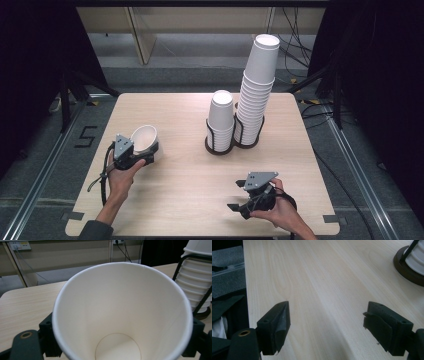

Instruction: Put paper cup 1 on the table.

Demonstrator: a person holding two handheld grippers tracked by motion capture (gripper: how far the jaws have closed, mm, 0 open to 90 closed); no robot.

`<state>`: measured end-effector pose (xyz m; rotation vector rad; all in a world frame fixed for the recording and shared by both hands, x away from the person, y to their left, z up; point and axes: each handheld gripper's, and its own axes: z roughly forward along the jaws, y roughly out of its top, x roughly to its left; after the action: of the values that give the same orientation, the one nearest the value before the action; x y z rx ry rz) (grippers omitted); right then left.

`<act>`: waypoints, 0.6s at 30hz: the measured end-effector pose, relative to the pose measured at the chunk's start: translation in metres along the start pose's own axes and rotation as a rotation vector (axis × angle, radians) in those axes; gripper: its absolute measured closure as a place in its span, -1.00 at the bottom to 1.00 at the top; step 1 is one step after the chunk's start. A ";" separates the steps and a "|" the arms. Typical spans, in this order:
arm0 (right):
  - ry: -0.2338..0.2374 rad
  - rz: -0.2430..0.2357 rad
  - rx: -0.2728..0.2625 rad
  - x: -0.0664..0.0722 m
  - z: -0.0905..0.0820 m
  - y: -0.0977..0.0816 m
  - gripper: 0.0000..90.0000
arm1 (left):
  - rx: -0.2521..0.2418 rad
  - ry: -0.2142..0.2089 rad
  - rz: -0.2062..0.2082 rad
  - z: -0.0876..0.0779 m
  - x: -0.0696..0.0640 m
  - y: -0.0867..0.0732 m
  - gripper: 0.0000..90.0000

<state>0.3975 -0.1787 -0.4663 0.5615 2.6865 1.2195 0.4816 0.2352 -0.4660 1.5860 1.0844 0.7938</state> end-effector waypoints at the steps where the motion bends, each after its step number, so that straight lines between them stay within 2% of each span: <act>1: -0.005 -0.001 0.006 -0.001 -0.001 0.000 -0.53 | -0.004 0.005 -0.007 0.003 0.002 0.001 -0.63; 7: -0.020 0.007 0.013 -0.001 -0.002 -0.001 -0.53 | 0.007 0.020 -0.025 0.019 0.012 0.005 -0.63; 11: -0.026 -0.007 0.004 -0.001 -0.001 -0.001 -0.52 | 0.032 0.045 -0.015 0.036 0.018 0.007 -0.63; 13: -0.024 -0.008 0.006 -0.001 -0.001 0.000 -0.52 | 0.038 0.053 0.006 0.043 0.019 0.007 -0.63; 18: -0.022 -0.010 0.013 -0.001 0.000 -0.001 -0.52 | 0.033 0.087 0.017 0.055 0.022 0.008 -0.64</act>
<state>0.3982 -0.1795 -0.4666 0.5587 2.6772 1.1874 0.5415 0.2346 -0.4733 1.6030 1.1535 0.8674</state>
